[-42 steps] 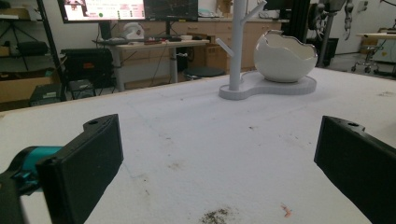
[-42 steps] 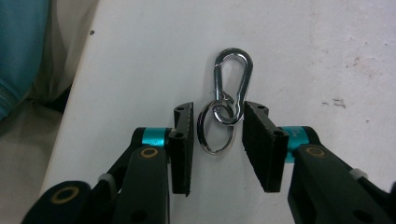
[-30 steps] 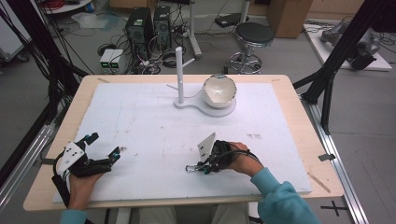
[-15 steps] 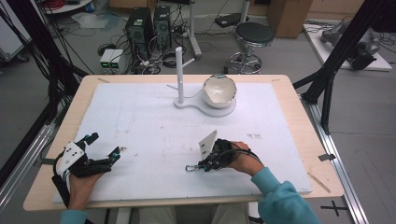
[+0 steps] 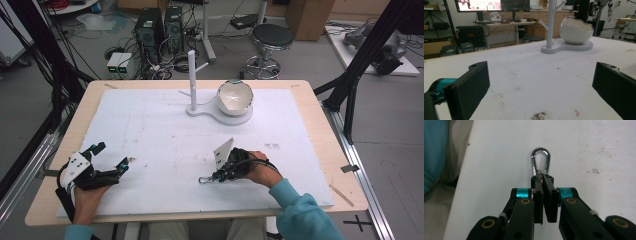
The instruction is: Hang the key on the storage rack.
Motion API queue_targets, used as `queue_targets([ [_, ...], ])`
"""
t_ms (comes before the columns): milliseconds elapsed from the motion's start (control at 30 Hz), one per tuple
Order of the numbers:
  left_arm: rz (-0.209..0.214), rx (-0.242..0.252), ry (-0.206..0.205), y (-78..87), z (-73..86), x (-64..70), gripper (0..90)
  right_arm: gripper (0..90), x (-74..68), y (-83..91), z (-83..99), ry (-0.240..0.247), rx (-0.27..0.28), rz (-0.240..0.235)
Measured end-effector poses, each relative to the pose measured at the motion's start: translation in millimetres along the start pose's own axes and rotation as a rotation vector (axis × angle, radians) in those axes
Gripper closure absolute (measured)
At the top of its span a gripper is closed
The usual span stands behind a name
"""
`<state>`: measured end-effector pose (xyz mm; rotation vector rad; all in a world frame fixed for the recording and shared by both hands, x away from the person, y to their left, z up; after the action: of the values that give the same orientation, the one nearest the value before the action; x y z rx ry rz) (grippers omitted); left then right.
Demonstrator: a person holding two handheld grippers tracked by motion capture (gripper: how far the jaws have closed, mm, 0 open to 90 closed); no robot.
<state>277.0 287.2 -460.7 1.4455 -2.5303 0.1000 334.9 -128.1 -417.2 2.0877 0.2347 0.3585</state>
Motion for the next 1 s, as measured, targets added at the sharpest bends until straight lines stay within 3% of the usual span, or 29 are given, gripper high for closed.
queue_targets([
  [367, 0.0, 0.003, 0.003, -0.1, 0.0, 0.0, 1.7, 88.6, -0.5, -0.7, -0.4, -0.043, 0.011, -0.013],
  [567, -0.004, -0.013, 0.004, -2.0, -0.9, 0.2, 1.7, 89.0, 0.2, 6.1, -1.1, -0.091, 0.041, 0.025],
  [667, 0.012, -0.025, 0.006, -4.4, -4.4, 0.9, 1.7, 89.1, 4.5, 15.2, 0.9, -0.138, 0.125, 0.035],
  [833, 0.049, -0.026, 0.005, -8.5, -17.8, 4.1, 1.7, 89.1, 7.4, 25.6, 0.8, -0.186, 0.197, 0.044],
  [867, 0.075, -0.043, -0.005, -11.7, -27.3, 6.2, 1.7, 89.2, 9.6, 30.3, 0.0, -0.201, 0.226, 0.061],
  [900, 0.075, -0.043, -0.005, -11.7, -27.3, 6.2, 1.7, 89.2, 9.6, 30.3, 0.0, -0.201, 0.226, 0.061],
  [933, 0.109, -0.053, -0.012, -15.1, -37.7, 8.5, 1.7, 89.3, 11.4, 34.4, -0.3, -0.232, 0.268, 0.071],
  [967, 0.109, -0.053, -0.012, -15.1, -37.7, 8.5, 1.7, 89.3, 11.4, 34.4, -0.3, -0.232, 0.268, 0.071],
  [1000, 0.15, -0.062, -0.011, -18.9, -47.8, 11.4, 1.7, 89.3, 13.8, 37.7, 0.3, -0.246, 0.31, 0.075],
])
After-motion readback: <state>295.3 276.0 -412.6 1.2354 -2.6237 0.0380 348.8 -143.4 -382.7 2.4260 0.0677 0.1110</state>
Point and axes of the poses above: each handheld gripper's, and its own axes: y roughly backward along the jaws, z roughly out of its underside, x roughly to its right, the point moved 1 cm from there along -y, roughly forward along the jaws, and after that the axes turned 12 degrees about y, right-handed, at the moved point
